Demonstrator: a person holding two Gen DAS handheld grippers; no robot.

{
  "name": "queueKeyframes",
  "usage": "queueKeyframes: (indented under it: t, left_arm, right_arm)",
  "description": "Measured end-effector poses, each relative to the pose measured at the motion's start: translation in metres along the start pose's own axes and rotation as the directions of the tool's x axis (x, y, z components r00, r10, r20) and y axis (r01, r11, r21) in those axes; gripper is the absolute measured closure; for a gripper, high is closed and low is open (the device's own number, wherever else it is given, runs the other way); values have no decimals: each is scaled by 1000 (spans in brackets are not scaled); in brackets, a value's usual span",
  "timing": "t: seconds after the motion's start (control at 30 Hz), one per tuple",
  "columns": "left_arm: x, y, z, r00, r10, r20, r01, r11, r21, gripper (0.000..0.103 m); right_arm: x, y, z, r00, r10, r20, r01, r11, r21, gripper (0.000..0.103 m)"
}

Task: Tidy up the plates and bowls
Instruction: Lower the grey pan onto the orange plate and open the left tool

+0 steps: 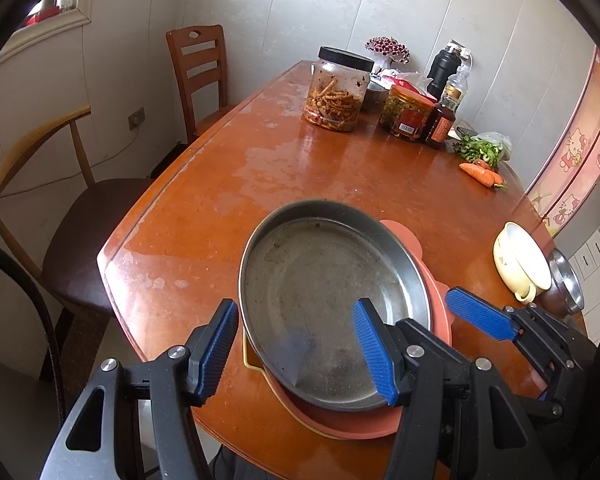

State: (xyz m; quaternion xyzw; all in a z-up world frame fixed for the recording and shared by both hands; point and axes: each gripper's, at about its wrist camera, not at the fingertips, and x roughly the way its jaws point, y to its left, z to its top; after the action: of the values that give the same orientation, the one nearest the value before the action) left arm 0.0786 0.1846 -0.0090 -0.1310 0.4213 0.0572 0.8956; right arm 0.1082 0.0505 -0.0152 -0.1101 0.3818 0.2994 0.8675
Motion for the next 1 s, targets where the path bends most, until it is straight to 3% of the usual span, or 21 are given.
queueKeyframes:
  t: [0.73, 1.0]
  left_arm:
    - [-14, -10, -6, 1000, 24, 0, -24, 1000, 11, 39]
    - [-26, -13, -6, 999, 25, 35, -25, 1000, -4, 37]
  right_arm:
    - [-28, -19, -14, 1000, -9, 18, 8, 997, 71, 44]
    - [-44, -30, -17, 998, -44, 53, 39, 994, 99, 40]
